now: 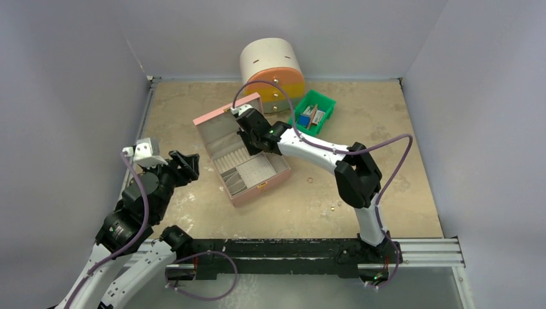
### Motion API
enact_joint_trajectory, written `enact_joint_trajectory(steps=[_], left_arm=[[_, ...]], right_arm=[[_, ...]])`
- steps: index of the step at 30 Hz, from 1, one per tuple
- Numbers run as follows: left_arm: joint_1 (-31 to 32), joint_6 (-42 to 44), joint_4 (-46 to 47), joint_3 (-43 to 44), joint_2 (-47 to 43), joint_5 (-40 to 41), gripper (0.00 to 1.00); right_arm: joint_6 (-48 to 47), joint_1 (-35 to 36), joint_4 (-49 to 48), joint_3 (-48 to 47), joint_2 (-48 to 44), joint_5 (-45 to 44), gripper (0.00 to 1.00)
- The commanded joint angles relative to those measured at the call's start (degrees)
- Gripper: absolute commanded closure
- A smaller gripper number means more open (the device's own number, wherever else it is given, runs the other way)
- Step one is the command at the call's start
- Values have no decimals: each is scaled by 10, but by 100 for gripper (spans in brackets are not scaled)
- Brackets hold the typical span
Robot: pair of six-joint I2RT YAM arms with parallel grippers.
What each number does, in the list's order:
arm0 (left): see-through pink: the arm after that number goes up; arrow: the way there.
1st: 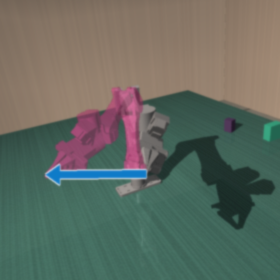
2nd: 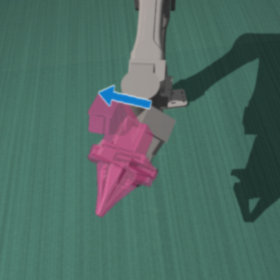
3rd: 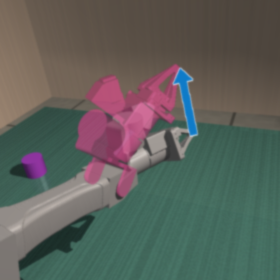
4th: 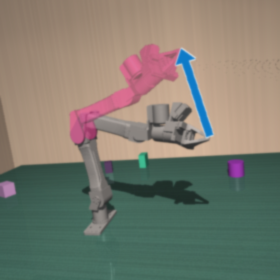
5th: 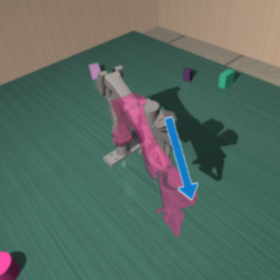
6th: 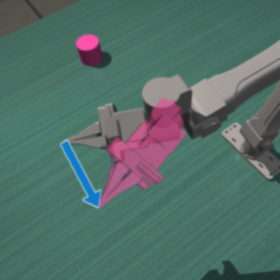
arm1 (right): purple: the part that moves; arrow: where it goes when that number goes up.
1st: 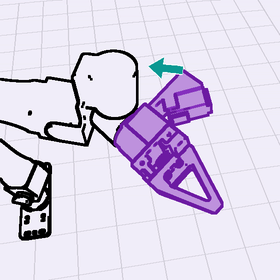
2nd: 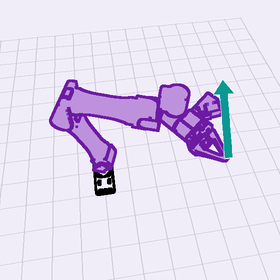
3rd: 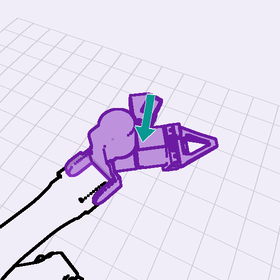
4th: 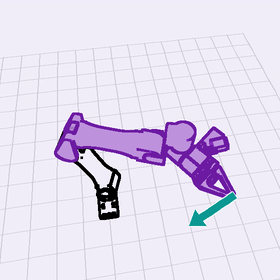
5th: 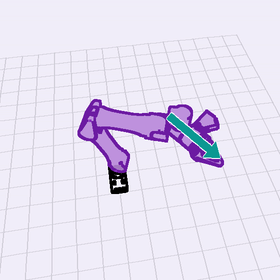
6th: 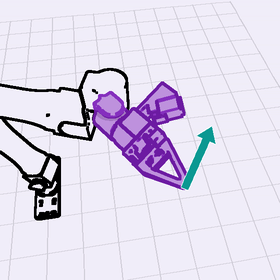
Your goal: Organize the mixed jewelry
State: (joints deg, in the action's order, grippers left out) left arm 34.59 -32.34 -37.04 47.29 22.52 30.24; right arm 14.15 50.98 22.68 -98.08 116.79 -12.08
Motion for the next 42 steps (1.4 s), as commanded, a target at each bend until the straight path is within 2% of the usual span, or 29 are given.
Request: enact_joint_trajectory(steps=[1,21,31,42], left_arm=[[-4,-2,16,12,-6,-3,36],[-10,-1,18,11,-5,-8,36],[-11,0,18,10,-1,-9,36],[-16,1,20,10,5,-14,36]], right_arm=[[15,-4,-21,6,3,-4,100],[46,-6,-54,57,36,-19,100],[51,-6,-57,62,20,-17,79],[63,-6,-57,83,-92,-8,63]])
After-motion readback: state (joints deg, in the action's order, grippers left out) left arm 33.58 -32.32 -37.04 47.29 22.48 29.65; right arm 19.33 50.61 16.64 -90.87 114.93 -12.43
